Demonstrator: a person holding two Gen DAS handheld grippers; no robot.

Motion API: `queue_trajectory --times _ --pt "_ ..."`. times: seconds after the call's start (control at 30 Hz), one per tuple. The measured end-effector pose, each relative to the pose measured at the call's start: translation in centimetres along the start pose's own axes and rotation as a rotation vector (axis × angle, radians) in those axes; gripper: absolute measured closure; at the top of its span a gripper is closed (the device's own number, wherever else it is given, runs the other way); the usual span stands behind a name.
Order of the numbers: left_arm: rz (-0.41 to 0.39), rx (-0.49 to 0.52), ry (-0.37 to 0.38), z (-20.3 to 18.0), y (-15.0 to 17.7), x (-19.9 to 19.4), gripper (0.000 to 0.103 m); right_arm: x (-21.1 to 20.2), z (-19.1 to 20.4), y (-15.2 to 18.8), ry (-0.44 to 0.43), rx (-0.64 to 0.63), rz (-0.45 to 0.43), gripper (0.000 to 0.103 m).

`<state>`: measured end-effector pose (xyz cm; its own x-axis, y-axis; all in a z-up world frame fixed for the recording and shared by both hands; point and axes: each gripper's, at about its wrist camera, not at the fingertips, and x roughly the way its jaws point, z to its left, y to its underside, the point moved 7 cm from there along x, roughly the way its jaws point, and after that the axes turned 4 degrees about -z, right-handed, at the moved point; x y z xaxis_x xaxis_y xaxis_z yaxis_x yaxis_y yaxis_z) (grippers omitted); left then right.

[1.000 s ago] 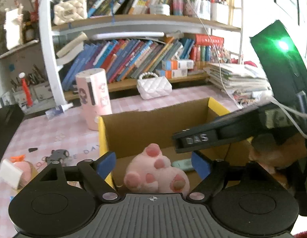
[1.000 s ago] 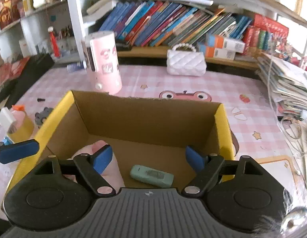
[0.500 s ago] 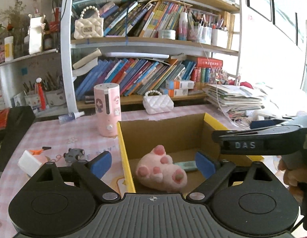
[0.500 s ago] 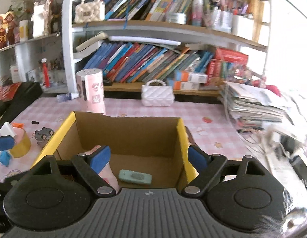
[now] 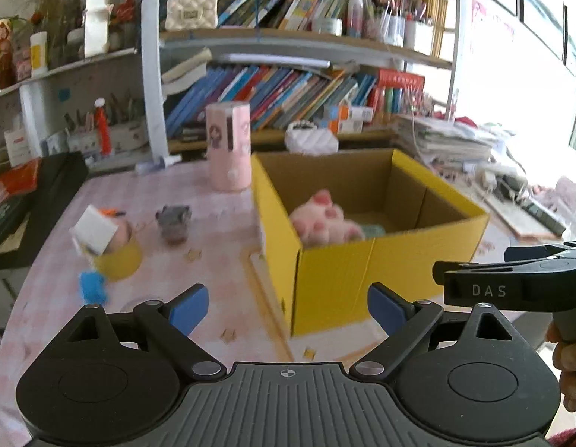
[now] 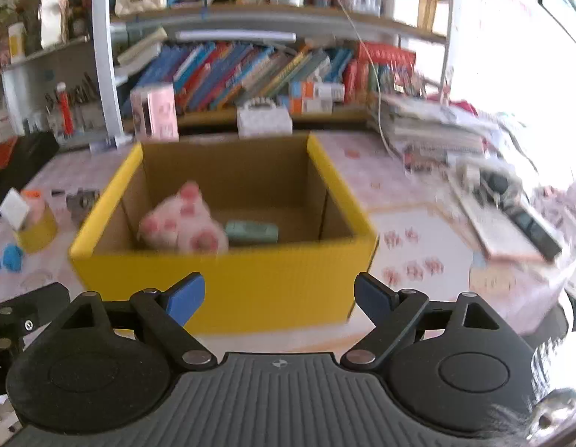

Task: Organize objects
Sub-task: 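Withdraw both tools from the yellow box back toward the table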

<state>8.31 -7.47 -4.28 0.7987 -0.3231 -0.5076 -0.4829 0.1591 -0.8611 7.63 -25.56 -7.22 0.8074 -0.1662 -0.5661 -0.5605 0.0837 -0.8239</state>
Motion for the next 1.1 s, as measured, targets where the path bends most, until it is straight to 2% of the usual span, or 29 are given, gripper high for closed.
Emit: queue_trajectory --times 0.4,0.77,1.1 --pt "0.099 -0.004 -0.019 2.0 4.0 -2.5 0.009 -2.4 3.3 5.1 -0.02 -0.017 0.086 0.016" --pt "0.128 -0.015 -0.055 4.1 5.8 -4.4 0.009 -3.8 6.5 6.3 -0.089 -0.045 0.11 0.016" --pt "0.122 -0.04 -0.095 6.3 6.2 -5.7 0.009 -4.5 9.4 6.7 -0.149 -0.082 0.114 0.016"
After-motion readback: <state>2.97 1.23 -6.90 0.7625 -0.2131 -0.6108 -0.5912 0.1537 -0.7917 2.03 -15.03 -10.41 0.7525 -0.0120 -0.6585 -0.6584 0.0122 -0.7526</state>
